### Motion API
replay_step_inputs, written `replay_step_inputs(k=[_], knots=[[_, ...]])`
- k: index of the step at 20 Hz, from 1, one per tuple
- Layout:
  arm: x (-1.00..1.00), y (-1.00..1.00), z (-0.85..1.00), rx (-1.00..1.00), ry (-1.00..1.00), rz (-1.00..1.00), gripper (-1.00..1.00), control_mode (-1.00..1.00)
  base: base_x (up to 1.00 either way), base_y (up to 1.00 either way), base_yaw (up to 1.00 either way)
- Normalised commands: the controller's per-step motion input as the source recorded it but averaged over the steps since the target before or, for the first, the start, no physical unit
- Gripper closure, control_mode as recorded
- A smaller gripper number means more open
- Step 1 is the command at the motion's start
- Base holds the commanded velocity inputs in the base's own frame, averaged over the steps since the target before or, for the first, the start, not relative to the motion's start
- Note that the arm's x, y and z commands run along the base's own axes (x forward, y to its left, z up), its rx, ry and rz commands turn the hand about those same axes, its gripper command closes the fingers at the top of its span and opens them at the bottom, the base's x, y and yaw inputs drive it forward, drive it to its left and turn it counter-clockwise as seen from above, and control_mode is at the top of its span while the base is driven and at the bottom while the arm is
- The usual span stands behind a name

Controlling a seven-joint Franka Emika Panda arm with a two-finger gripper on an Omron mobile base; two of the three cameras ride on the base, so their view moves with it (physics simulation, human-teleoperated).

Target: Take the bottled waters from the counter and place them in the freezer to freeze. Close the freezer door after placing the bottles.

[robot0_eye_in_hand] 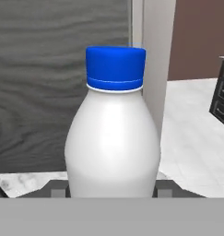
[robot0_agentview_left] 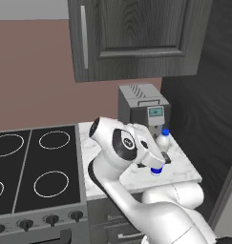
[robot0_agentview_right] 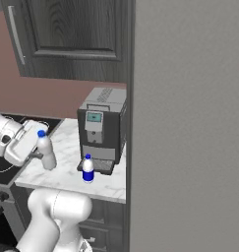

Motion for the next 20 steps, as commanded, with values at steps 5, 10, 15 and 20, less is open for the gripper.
replay_step_inputs(k=[5, 10, 15, 20], knots=[[-0.13, -0.48, 0.00, 0.30, -0.01, -0.02, 1.00, -1.00, 0.00, 0.00, 0.00], [0.00, -0.17, -0.01, 0.03, 0.05, -0.03, 1.00, -1.00, 0.00, 0.00, 0.00], [0.01, 0.00, 0.00, -0.19, 0.08, 0.00, 1.00, -1.00, 0.00, 0.00, 0.00], [0.00, 0.00, 0.00, -0.26, 0.11, 0.00, 1.00, -1.00, 0.00, 0.00, 0.00]])
